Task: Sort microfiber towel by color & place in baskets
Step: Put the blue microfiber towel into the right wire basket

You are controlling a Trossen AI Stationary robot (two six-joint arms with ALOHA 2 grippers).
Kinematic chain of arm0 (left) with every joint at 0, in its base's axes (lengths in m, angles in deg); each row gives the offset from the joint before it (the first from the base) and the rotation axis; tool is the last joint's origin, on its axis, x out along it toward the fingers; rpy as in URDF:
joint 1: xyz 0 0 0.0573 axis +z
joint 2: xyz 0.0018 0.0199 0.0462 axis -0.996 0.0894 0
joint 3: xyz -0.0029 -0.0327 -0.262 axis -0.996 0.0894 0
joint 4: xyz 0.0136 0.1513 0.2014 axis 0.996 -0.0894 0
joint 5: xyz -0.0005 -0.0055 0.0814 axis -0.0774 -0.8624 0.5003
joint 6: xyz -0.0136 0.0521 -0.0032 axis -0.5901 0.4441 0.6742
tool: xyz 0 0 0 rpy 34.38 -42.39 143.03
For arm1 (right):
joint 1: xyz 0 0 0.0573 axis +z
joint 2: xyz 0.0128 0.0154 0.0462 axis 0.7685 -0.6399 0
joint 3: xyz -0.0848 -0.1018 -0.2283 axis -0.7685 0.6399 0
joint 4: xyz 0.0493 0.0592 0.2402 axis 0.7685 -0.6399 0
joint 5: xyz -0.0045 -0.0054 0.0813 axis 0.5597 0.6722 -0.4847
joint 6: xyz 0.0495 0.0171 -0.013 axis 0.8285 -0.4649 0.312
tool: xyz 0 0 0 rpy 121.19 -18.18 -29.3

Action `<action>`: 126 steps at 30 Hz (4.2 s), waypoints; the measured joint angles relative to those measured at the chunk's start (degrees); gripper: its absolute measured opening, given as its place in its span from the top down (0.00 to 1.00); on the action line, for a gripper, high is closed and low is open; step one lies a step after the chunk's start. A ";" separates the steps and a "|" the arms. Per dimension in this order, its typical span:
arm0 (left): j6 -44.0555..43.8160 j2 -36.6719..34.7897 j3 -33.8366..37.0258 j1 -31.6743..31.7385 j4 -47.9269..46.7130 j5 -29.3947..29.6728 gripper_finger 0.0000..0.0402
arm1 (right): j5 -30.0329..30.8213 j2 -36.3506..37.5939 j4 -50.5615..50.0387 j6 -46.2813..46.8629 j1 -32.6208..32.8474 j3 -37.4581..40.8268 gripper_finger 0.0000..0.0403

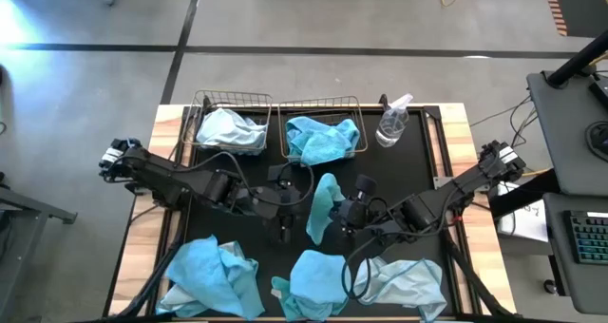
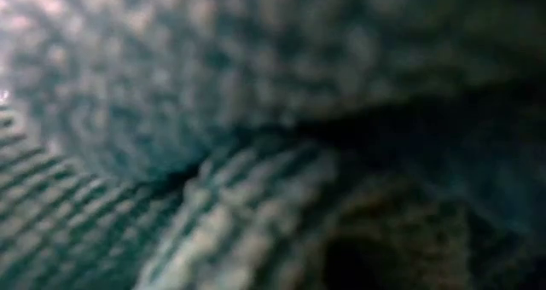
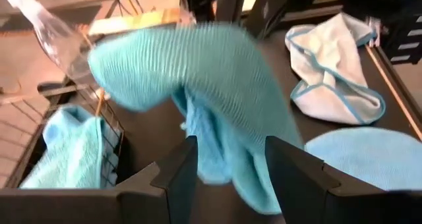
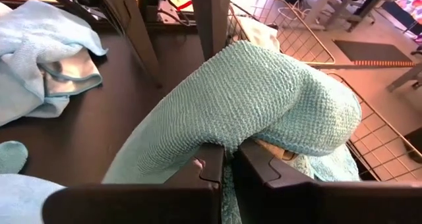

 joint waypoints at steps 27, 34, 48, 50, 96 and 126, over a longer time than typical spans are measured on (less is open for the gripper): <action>3.21 0.00 -0.88 2.25 3.77 -0.16 0.60 | -0.44 -3.02 7.73 -9.63 -1.02 0.07 0.97; 3.12 0.00 -0.86 2.23 3.77 -0.16 0.78 | -0.40 -3.02 7.69 -9.61 -1.12 0.07 0.97; 3.10 0.00 -0.84 2.25 3.29 -0.08 1.00 | -0.40 -3.02 7.66 -11.34 -1.12 0.07 0.97; 3.10 0.00 -0.84 2.25 3.12 -0.07 1.00 | -0.41 -3.02 7.67 -11.44 -1.12 0.07 0.97; -27.48 -2.02 -22.50 10.86 -62.51 42.72 1.00 | -0.47 -2.93 -8.70 1.71 -1.10 0.07 0.50; -9.28 -4.66 -20.60 29.23 -42.19 25.55 1.00 | -1.99 -2.93 -9.97 2.29 -0.96 0.07 0.50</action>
